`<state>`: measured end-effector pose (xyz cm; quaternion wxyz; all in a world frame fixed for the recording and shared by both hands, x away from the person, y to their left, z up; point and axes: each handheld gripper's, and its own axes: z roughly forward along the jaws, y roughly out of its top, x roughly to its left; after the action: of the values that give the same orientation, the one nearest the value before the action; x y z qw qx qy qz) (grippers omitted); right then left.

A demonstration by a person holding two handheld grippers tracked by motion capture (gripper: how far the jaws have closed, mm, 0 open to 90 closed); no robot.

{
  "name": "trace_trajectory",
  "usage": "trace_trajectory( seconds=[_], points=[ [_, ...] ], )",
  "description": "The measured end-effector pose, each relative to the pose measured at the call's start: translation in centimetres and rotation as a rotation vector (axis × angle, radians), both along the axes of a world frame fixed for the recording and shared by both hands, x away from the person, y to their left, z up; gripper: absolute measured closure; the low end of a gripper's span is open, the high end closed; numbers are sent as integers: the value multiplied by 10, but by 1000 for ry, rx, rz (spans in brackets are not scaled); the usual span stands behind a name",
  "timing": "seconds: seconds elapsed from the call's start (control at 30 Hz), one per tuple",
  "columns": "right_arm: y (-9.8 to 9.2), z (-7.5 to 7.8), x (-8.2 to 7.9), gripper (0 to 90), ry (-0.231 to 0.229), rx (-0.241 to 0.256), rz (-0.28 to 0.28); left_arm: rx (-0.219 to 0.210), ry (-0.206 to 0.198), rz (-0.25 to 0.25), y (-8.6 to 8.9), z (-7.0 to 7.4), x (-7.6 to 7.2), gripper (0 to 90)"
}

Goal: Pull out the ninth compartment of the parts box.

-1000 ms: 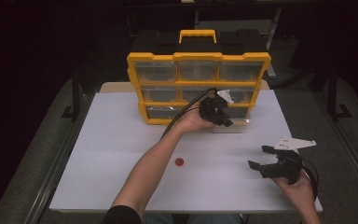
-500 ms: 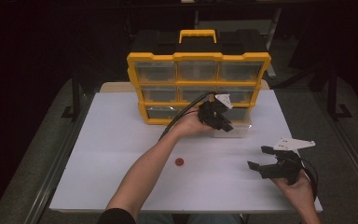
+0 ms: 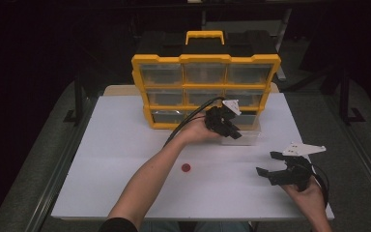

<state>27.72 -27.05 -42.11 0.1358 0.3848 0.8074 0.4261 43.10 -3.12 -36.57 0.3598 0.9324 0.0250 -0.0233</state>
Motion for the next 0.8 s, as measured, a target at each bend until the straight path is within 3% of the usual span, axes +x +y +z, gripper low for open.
trace_trajectory(
  seconds=[0.7, 0.8],
  points=[
    [2, -1, 1, 149, 5, -3, 4, -17, 7, 3, 1, -2, -4, 758],
    [2, -1, 0, 149, 5, -5, 6, -35, 12, 14, 1, -1, -4, 732]
  ],
)
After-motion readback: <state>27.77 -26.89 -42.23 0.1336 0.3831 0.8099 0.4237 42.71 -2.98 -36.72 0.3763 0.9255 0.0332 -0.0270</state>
